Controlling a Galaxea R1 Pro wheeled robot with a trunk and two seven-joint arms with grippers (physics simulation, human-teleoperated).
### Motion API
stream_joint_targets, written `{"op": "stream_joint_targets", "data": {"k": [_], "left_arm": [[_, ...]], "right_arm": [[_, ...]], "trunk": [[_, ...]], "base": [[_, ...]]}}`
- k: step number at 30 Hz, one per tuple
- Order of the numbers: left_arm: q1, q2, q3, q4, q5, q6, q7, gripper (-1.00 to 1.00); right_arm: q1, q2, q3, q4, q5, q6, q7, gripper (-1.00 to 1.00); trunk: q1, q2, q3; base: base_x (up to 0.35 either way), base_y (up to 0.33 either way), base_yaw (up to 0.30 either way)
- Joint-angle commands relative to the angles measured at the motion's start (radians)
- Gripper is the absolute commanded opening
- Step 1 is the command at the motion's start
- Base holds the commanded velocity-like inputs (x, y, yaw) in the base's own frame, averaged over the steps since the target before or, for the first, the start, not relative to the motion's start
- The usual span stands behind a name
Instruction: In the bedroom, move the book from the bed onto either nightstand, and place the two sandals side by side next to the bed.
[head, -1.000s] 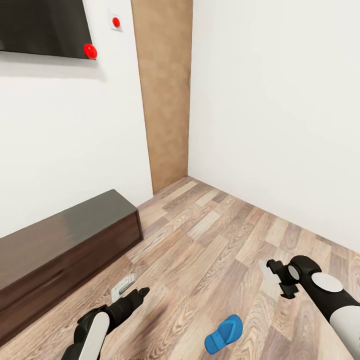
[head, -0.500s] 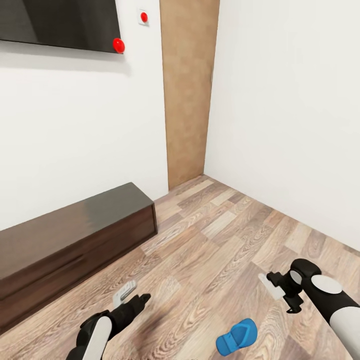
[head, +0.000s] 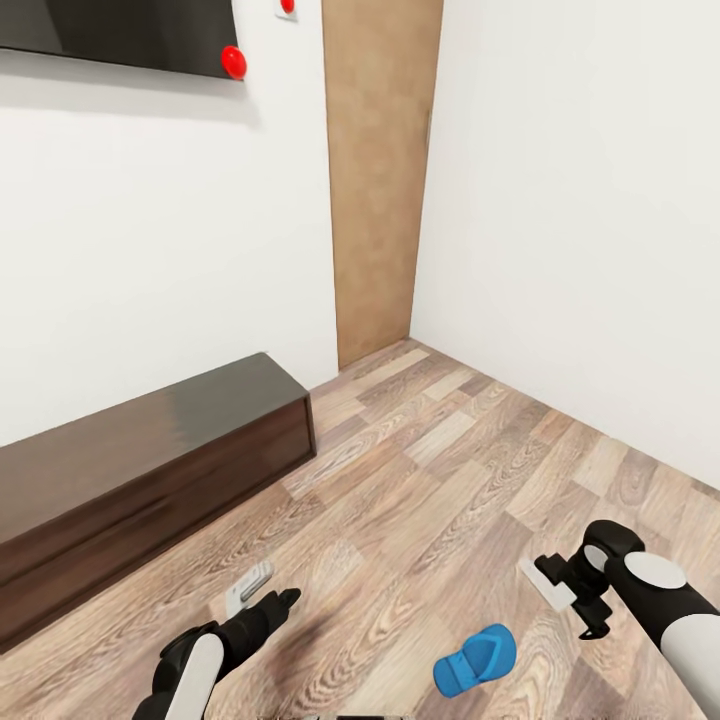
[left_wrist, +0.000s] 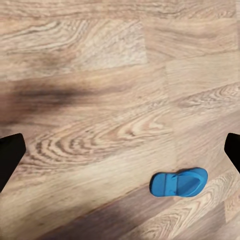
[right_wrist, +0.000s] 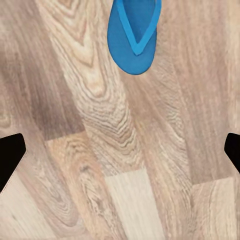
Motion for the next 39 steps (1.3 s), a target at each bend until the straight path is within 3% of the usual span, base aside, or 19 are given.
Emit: {"op": "stream_joint_targets", "data": {"k": [1,8,17,21,22,26,34,39], "left_arm": [[0.000,-0.001,0.002,-0.002,0.011,0.004,0.008,1.00],[0.000,-0.001,-0.003,-0.023,0.011,0.005,0.010,1.00],[0.000,-0.002,-0.068,-0.092,0.012,0.015,0.024,1.00],[0.000,-0.004,-0.094,-0.107,0.013,0.017,0.046,1.00],[0.000,-0.004,-0.094,-0.107,0.013,0.017,0.046,1.00],[0.000,-0.005,-0.119,-0.115,0.013,0.018,0.059,1.00],[-0.001,-0.005,-0.132,-0.118,0.014,0.019,0.065,1.00],[-0.002,-0.002,-0.133,-0.154,0.014,0.025,0.066,1.00]], "right_arm": [[-0.001,-0.001,0.004,0.001,0.001,-0.005,0.000,1.00],[-0.004,-0.001,0.004,0.009,-0.006,-0.007,-0.001,1.00],[-0.006,0.012,0.009,0.012,-0.002,-0.003,-0.109,1.00],[-0.008,0.060,0.014,0.036,0.007,0.001,-0.161,1.00],[-0.008,0.060,0.014,0.036,0.007,0.001,-0.161,1.00],[-0.026,0.114,0.017,0.078,0.011,0.002,-0.185,1.00],[-0.080,0.140,0.019,0.134,0.019,0.002,-0.197,1.00],[-0.134,0.143,0.018,0.167,0.059,0.002,-0.201,1.00]], "trunk": [[0.000,-0.001,-0.005],[0.003,-0.002,-0.032],[0.007,-0.004,-0.067],[0.009,-0.005,-0.082],[0.010,-0.006,-0.086],[0.011,-0.007,-0.102],[0.015,-0.008,-0.132],[0.017,-0.010,-0.152]], "base": [[0.000,0.000,0.003],[0.000,0.000,0.001],[0.000,0.000,0.000],[0.000,0.000,0.000],[0.000,0.000,0.000],[0.000,0.000,0.000],[0.000,0.000,0.000],[0.000,0.000,0.000]]}}
